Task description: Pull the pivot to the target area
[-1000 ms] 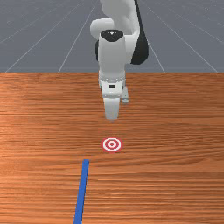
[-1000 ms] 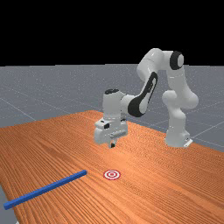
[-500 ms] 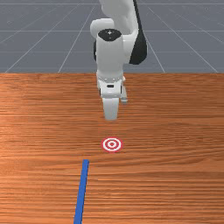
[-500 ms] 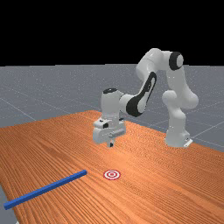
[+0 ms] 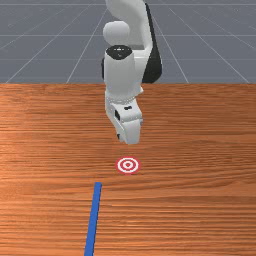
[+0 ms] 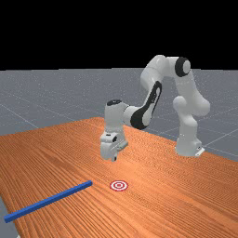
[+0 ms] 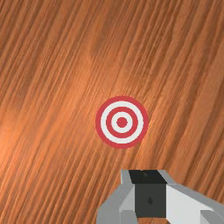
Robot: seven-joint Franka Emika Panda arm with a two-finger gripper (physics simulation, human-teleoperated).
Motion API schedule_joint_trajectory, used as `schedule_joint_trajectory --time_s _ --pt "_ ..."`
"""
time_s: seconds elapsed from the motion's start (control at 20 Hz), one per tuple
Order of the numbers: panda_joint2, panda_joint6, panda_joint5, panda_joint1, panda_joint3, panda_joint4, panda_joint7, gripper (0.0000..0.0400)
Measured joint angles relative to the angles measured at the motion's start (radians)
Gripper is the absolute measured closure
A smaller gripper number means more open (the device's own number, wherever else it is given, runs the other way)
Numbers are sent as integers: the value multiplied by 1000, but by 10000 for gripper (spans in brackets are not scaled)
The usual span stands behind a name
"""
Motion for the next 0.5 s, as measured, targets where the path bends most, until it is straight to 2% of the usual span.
schedule_joint_trajectory --time_s 0.05,0.1,0.25,0.3,0.35,0.4,0.45,0.5 --pt "21 20 -19 -20 21 1 -101 400" --pt "33 30 -6 -6 6 -2 -16 400" --pt "59 56 -7 1 -2 -3 29 400" --pt "63 55 -16 -17 12 -2 -51 400" --pt "66 54 -43 -57 45 0 -233 400" --pt "66 53 -35 -57 33 2 -195 400" --pt "70 51 -60 -98 66 5 -374 400" --pt "74 48 -69 -123 77 10 -460 400"
